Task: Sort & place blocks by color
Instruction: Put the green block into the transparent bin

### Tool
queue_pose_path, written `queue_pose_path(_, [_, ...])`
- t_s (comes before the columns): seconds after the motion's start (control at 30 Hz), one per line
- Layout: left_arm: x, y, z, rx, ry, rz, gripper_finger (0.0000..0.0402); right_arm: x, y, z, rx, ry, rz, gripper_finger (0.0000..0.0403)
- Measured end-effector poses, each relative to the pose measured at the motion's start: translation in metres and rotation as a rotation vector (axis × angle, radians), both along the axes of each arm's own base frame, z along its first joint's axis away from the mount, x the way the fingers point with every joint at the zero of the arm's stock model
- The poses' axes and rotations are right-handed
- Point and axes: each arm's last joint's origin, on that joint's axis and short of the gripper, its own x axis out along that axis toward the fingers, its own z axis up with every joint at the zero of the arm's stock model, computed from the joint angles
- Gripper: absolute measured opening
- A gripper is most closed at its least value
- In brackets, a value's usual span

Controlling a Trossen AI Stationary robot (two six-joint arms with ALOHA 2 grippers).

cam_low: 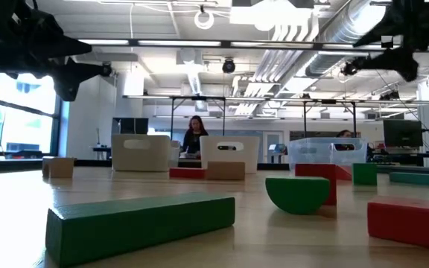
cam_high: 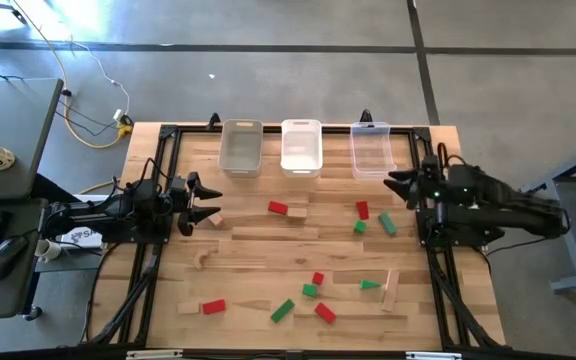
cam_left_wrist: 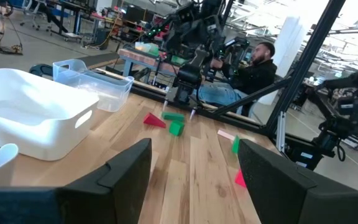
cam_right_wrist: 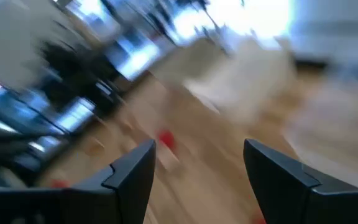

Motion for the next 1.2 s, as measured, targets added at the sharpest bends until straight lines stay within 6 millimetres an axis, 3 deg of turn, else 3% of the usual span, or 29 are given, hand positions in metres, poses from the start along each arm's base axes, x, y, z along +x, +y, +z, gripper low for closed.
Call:
queue_pose_path(0.17, [0.0, 0.0, 0.0, 0.0, 0.0, 0.0, 0.0227, 0.0, 0.0, 0.009, 0.147, 0.242, -0.074, 0.0232])
queue_pose_path(0.4, [0.0, 0.0, 0.0, 0.0, 0.0, 0.0, 0.0227, 0.024, -0.001, 0.014, 0.26, 0.419, -0.06, 0.0232])
queue_pose_path(0.73, [0.0, 0.0, 0.0, 0.0, 0.0, 0.0, 0.0227, 0.057, -0.004, -0.01, 0.362, 0.699, -0.075, 0.0232])
queue_pose_path(1.2, [0.0, 0.0, 0.0, 0.0, 0.0, 0.0, 0.0227, 0.084, -0.006, -0.042, 0.475, 0.977, -0.117, 0.0232])
